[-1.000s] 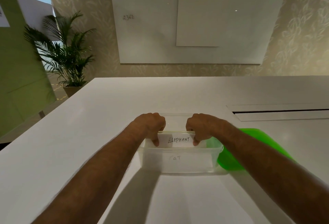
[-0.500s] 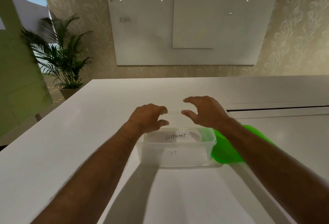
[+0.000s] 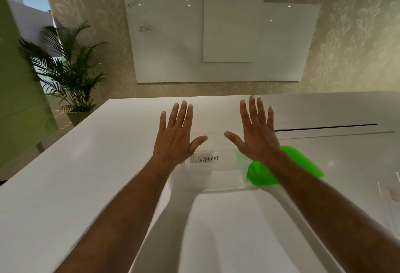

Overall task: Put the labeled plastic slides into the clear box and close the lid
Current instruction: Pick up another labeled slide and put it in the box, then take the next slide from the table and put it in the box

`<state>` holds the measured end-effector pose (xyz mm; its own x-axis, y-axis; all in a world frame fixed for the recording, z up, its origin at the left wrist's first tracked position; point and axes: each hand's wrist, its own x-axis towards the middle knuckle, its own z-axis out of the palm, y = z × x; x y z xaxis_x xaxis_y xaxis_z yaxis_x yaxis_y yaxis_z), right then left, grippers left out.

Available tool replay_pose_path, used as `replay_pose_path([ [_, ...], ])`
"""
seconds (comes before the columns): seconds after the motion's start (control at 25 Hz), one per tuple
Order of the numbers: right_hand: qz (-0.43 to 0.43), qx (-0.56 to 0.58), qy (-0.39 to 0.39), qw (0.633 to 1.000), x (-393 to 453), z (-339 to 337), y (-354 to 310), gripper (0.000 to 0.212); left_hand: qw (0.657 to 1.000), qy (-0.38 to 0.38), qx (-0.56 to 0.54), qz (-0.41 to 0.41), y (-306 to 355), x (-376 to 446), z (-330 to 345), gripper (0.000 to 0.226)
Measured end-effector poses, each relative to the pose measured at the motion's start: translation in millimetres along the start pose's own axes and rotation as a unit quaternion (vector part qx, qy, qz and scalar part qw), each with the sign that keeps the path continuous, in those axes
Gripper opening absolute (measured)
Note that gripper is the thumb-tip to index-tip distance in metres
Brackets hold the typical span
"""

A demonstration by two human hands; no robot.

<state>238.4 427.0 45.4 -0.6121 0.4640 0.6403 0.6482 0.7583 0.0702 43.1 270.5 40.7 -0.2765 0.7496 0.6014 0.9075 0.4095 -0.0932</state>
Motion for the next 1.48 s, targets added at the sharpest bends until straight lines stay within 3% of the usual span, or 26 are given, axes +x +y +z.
replay_pose_path([
  [0.4,0.018,-0.042,0.002,0.999,-30,-31,19,0.098,0.997,0.047,-0.043,0.038,27,-2,-27,0.095],
  [1.04,0.136,-0.150,-0.073,0.977,-130,-103,118,0.099,0.969,0.019,-0.141,0.204,171,2,-22,0.094],
  [1.32,0.196,-0.092,-0.104,0.971,-174,-123,141,0.097,0.944,-0.037,-0.169,0.282,230,-13,-13,0.092],
  [1.48,0.269,-0.004,-0.151,0.951,-189,-129,142,0.076,0.924,-0.095,-0.144,0.341,250,-18,-3,0.081],
])
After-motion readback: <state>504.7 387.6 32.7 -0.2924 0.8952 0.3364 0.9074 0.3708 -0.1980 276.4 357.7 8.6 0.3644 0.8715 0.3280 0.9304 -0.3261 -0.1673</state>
